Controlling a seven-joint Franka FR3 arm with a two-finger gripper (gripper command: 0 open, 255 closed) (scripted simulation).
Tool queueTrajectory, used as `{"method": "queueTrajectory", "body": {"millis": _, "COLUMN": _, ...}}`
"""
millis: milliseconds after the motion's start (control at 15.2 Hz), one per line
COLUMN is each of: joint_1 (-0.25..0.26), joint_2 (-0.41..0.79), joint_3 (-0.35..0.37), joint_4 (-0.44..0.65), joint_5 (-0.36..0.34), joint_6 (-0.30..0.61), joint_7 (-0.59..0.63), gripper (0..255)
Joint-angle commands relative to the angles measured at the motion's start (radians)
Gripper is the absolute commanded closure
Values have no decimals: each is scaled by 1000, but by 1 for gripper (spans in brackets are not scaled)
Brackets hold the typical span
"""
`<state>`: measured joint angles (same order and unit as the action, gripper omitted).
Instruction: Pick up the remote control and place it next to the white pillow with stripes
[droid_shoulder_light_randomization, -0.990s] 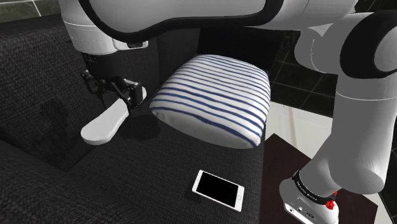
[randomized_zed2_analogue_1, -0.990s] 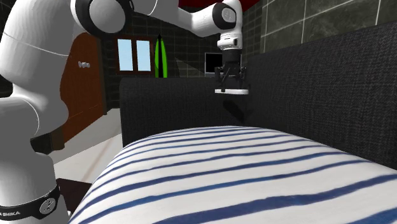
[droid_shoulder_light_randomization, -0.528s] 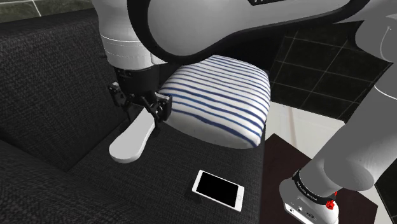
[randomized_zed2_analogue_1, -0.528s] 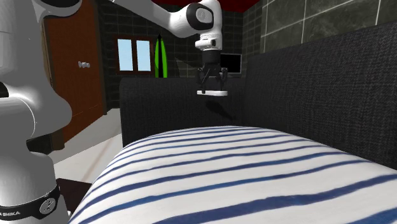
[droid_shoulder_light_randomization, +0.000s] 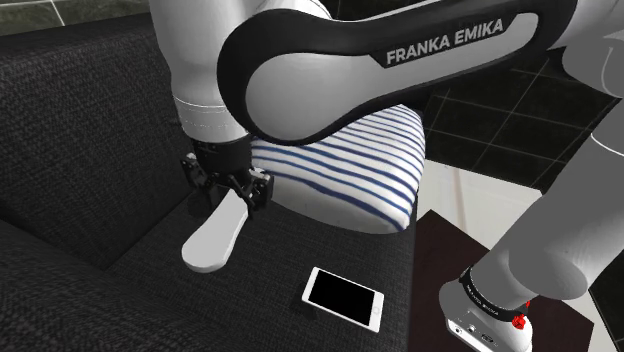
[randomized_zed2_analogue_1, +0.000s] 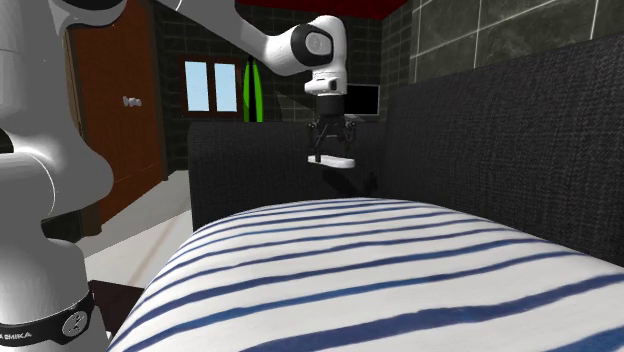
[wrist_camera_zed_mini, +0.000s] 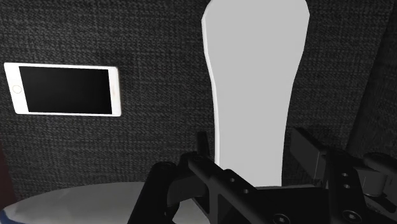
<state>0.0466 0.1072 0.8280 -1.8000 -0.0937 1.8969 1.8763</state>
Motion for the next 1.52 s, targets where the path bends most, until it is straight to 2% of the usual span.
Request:
{"method": "queueTrajectory", "body": {"millis": 0, "joint_1": 1, "joint_2": 5, "joint_3": 0, "joint_4": -23, "joint_5": -5, "joint_6": 27, "joint_7": 4, "gripper": 255}}
{"method": "queueTrajectory", "body": {"millis": 726, "joint_1": 11, "joint_2": 53, "joint_3": -8, "joint_4": -129, "joint_5": -50, "joint_6": 164, "joint_7": 36, "gripper": 255}}
{"method": "queueTrajectory", "body": {"millis": 1452, "joint_1": 35, "joint_2": 130, "joint_3": -31, "joint_4": -206, "joint_5": -126, "joint_6": 292, "joint_7": 88, "gripper": 255}}
